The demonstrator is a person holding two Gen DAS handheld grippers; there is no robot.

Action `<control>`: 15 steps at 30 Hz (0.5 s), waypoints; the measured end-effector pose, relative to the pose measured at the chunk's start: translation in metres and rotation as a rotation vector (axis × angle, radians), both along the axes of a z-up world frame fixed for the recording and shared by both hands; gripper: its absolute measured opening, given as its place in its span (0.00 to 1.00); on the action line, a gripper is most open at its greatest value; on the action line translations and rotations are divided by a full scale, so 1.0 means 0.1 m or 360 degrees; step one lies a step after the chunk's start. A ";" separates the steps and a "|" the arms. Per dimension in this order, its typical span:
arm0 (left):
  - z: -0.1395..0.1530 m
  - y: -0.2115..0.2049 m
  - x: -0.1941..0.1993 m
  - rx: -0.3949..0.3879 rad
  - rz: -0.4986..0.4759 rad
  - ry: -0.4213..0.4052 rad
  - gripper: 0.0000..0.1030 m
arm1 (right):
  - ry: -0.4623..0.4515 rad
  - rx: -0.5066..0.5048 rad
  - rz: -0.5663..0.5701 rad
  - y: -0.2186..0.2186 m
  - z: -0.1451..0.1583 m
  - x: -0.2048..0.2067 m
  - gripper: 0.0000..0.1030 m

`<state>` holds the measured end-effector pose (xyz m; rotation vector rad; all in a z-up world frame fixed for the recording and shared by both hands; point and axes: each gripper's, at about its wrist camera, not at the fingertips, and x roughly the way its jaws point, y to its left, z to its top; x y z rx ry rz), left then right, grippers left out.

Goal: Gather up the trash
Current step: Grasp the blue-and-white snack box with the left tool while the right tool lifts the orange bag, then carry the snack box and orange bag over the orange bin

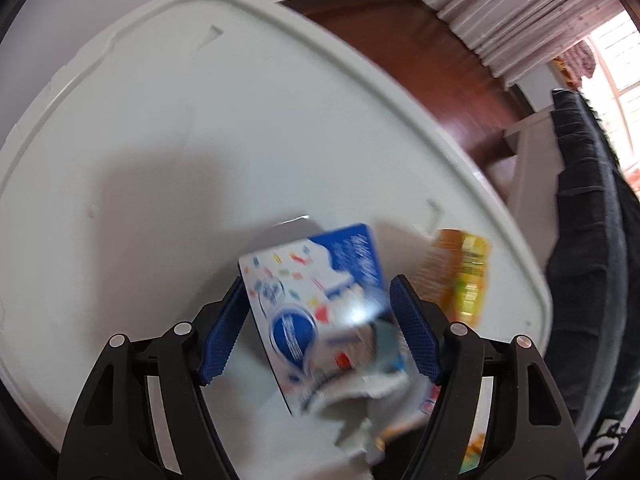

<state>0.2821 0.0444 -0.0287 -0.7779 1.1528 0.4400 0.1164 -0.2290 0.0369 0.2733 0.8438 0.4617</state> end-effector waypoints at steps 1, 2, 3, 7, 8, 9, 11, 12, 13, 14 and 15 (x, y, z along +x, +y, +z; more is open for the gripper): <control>-0.03 0.00 -0.02 0.0018 -0.0018 -0.0003 0.64 | 0.0011 0.0004 -0.0004 0.00 -0.01 0.01 0.24; 0.00 -0.02 -0.03 0.0084 -0.0040 -0.0030 0.62 | 0.0021 0.0007 -0.0006 0.00 -0.02 0.01 0.24; 0.01 -0.06 -0.03 0.0145 -0.0094 -0.0030 0.60 | 0.0036 0.0010 -0.0009 0.00 -0.04 0.02 0.24; 0.05 -0.10 -0.14 0.0204 -0.0260 -0.0061 0.56 | 0.0063 0.0014 -0.0018 0.02 -0.06 0.06 0.24; 0.07 -0.12 -0.19 0.0241 -0.0308 -0.0060 0.56 | 0.0058 0.0002 -0.0019 0.04 -0.06 0.06 0.24; 0.10 -0.16 -0.28 0.0298 -0.0387 -0.0074 0.56 | 0.0050 -0.0011 -0.0021 0.05 -0.06 0.06 0.24; 0.17 -0.23 -0.46 0.0425 -0.0517 -0.0113 0.56 | 0.0044 -0.0032 -0.0018 0.10 -0.06 0.06 0.24; 0.24 -0.28 -0.64 0.0517 -0.0608 -0.0152 0.56 | 0.0042 -0.0039 -0.0018 0.12 -0.06 0.06 0.24; 0.30 -0.34 -0.79 0.0584 -0.0685 -0.0180 0.56 | 0.0043 -0.0049 -0.0015 0.14 -0.07 0.06 0.24; 0.33 -0.35 -0.89 0.0615 -0.0722 -0.0193 0.56 | 0.0042 -0.0056 -0.0015 0.16 -0.07 0.06 0.24; 0.39 -0.39 -1.07 0.0661 -0.0778 -0.0218 0.56 | 0.0040 -0.0064 -0.0018 0.18 -0.08 0.05 0.24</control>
